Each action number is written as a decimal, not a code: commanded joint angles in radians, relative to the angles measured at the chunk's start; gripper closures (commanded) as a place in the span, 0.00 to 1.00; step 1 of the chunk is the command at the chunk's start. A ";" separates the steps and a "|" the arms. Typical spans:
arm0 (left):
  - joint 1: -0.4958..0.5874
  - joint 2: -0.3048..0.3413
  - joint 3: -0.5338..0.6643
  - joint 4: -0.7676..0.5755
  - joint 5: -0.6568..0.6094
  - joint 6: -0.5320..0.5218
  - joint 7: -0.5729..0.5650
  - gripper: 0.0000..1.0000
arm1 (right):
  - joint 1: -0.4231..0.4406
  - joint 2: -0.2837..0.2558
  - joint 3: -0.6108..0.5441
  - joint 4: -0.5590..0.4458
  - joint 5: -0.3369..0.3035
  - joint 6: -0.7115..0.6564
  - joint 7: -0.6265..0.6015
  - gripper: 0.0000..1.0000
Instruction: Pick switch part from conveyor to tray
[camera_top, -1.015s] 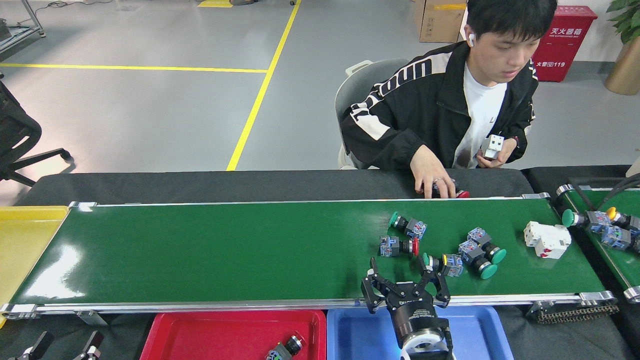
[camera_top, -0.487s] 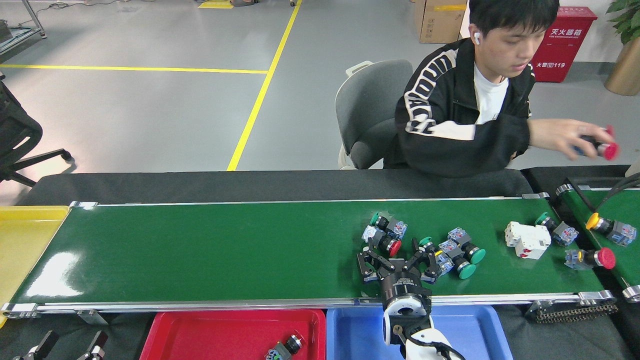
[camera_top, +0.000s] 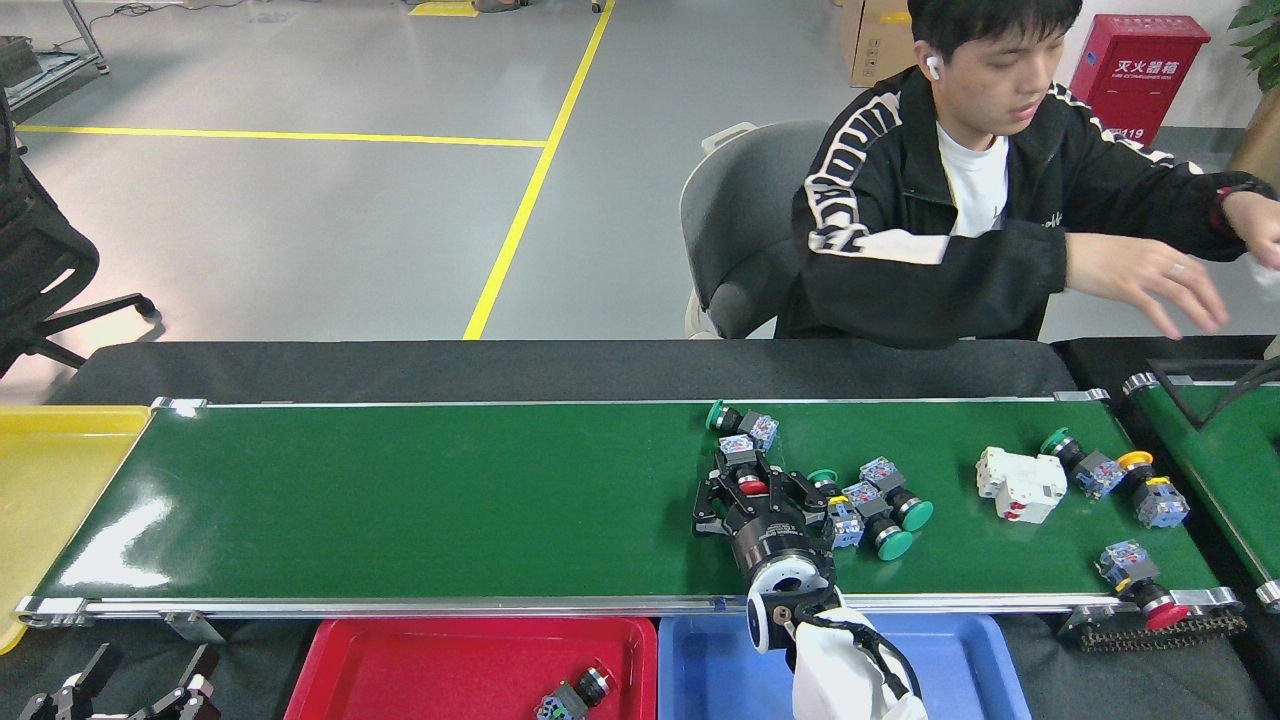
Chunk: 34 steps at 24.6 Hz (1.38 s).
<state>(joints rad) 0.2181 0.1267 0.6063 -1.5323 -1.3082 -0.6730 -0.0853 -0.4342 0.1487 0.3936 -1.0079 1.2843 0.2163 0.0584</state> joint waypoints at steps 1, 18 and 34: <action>0.000 0.010 0.006 -0.009 0.001 0.001 0.004 0.00 | -0.006 -0.005 0.001 -0.048 0.000 -0.043 -0.002 0.90; 0.020 0.013 0.015 -0.009 0.009 -0.005 0.006 0.00 | 0.503 -0.109 0.257 -0.667 0.061 -0.509 0.104 0.04; -0.062 0.087 -0.160 -0.020 0.000 -0.062 0.007 0.00 | 0.445 -0.094 -0.210 -0.703 0.061 -0.104 0.061 0.04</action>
<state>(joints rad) 0.1725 0.1974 0.4671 -1.5392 -1.3079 -0.7262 -0.0869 0.0091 0.0609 0.2116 -1.6956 1.3466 0.0832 0.1474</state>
